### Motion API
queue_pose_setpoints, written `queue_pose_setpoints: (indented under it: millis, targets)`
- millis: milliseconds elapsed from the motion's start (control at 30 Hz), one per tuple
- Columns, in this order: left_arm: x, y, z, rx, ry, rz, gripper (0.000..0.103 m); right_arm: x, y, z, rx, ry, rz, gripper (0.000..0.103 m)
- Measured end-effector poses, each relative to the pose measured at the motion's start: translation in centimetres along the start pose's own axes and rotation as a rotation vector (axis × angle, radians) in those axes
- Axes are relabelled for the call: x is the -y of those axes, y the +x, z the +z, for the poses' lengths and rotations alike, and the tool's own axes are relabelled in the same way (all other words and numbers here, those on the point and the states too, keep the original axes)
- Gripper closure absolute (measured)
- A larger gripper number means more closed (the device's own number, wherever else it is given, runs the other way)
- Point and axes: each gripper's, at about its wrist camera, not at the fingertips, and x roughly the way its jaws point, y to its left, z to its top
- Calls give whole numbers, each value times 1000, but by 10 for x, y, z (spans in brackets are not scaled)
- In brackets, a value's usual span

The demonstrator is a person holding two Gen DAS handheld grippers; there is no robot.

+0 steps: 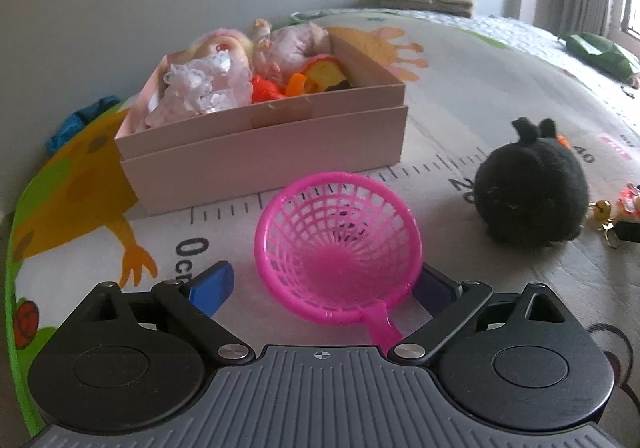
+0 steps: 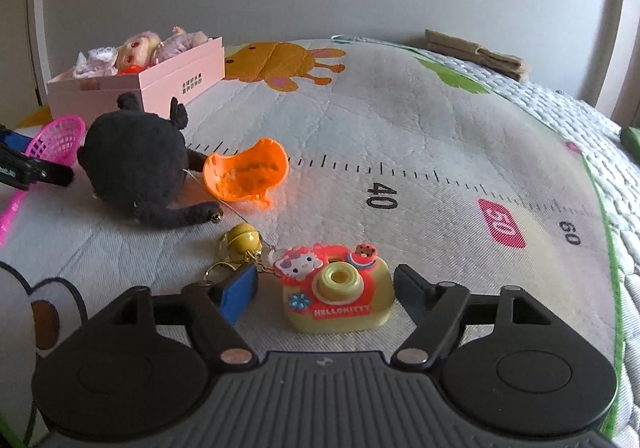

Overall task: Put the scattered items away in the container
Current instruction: 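Carry the net and Hello Kitty toy over the pink box and open both grippers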

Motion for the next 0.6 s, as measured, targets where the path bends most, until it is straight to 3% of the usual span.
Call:
queue_pose_setpoints:
  millis: [133,200,367,600]
  targets:
    - [4,5,3,21,18,1,5,-5,-6,1,5,-17,1,48]
    - [7,3,2,35,31,-8,17,-7,-13,4,23,-24,1,48]
    - [9,-14,-1,67,60,-26,16,-19,-45,22,133,-54,10,48]
    - [-3,-51,-12,113,24,-45,16,-61,-85,48,241,-168,137,48]
